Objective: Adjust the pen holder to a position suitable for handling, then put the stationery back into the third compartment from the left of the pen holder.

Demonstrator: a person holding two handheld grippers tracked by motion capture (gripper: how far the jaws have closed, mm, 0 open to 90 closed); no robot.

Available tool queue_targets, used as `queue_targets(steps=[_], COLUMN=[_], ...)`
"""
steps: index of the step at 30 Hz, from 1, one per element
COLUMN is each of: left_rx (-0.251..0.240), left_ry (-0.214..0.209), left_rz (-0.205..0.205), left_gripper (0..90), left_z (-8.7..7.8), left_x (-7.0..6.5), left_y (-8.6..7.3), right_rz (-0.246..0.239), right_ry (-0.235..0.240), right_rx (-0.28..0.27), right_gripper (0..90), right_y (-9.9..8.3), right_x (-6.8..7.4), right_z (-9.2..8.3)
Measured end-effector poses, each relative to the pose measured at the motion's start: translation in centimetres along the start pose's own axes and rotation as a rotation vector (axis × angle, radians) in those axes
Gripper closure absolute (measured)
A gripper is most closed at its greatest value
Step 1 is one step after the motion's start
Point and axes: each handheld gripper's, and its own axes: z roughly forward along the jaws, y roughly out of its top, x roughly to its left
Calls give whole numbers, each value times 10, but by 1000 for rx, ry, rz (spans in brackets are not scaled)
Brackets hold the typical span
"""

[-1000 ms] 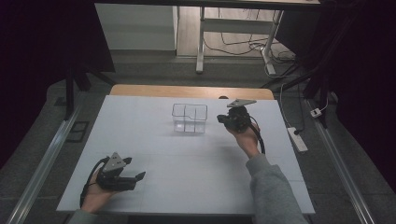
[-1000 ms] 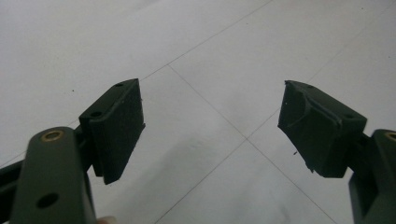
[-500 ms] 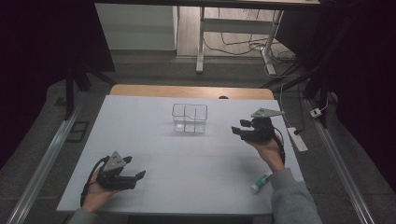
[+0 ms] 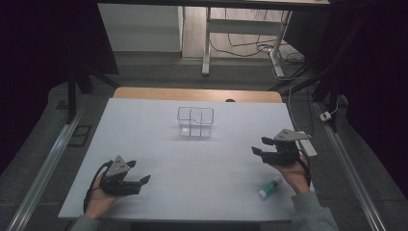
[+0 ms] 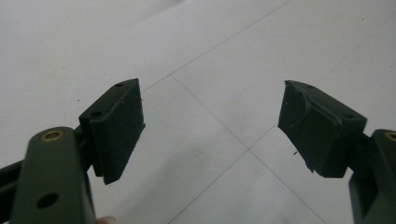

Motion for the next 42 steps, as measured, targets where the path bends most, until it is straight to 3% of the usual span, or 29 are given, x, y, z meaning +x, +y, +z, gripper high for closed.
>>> queue_targets(steps=[3, 12, 16, 32, 42], left_rx=[6, 8, 9, 13, 19], left_ry=[0, -5, -5, -5, -2], left_rz=[4, 7, 7, 14, 15], left_gripper=[222, 223, 223, 222, 222], left_z=[1, 2, 2, 3, 3], left_x=[0, 1, 1, 0, -1], left_y=[0, 0, 0, 0, 0], right_rz=[-27, -35, -74, -87, -197], right_ry=[-3, 10, -8, 42, 75], right_rx=[3, 18, 37, 71, 131], right_gripper=[387, 347, 321, 271, 277], right_y=[-7, -23, -26, -33, -30], right_x=[2, -4, -5, -18, -18], right_z=[-9, -18, -20, -29, -33])
